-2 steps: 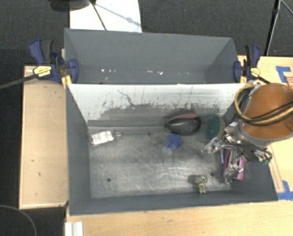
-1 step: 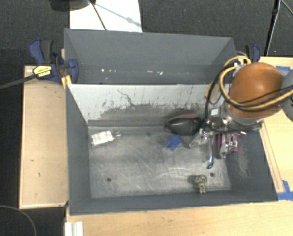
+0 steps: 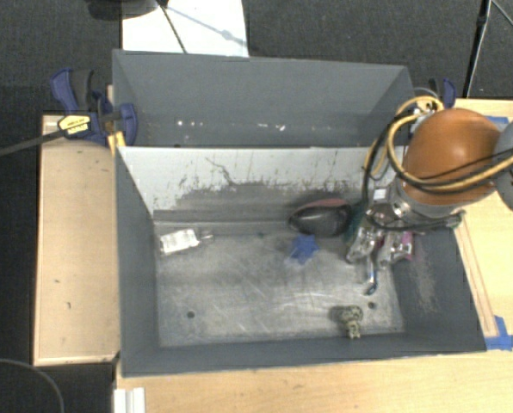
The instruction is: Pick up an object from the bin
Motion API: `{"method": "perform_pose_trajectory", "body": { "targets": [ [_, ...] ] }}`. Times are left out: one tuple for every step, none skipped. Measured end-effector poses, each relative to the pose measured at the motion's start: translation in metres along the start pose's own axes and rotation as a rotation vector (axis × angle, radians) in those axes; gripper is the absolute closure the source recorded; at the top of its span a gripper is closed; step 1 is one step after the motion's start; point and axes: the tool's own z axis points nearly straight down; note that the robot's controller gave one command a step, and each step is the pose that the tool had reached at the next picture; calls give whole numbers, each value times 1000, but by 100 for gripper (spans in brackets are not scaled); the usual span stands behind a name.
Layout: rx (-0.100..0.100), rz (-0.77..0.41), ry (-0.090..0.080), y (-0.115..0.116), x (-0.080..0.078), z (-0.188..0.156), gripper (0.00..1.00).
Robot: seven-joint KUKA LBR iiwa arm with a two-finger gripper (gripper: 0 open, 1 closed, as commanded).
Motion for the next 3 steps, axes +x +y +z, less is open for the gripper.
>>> {"method": "perform_pose_trajectory", "body": {
  "targets": [
    [8, 7, 1, -1, -3, -50, 100],
    [7, 17, 3, -2, -4, -93, 100],
    [6, 31, 2, -3, -5, -111, 100]
  ]
}}
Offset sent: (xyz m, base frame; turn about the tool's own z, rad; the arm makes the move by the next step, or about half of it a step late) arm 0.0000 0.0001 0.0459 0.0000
